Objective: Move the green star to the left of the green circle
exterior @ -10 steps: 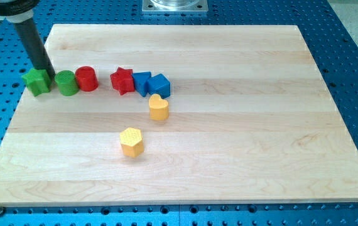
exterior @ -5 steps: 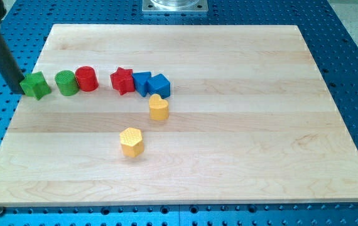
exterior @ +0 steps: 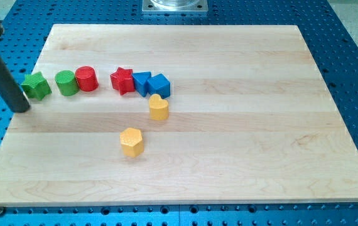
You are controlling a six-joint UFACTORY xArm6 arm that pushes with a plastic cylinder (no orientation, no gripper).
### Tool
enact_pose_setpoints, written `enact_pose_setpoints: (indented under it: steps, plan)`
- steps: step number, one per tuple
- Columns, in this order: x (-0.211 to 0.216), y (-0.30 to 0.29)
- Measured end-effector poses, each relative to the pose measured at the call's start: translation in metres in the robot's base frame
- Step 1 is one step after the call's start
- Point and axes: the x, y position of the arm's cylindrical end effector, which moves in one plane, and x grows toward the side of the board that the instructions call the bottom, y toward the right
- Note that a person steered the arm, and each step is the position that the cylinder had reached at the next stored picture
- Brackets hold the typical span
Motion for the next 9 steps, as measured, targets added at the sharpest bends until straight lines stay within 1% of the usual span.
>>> enact_pose_setpoints:
  steps: [2, 3, 5, 7, 8, 9]
  plan:
    - [-0.015, 0.019]
    - [-0.016, 0.032]
    - [-0.024, 0.034]
    - [-0.004, 0.038]
    - [-0.016, 0.049]
    - [-0.017, 0.051]
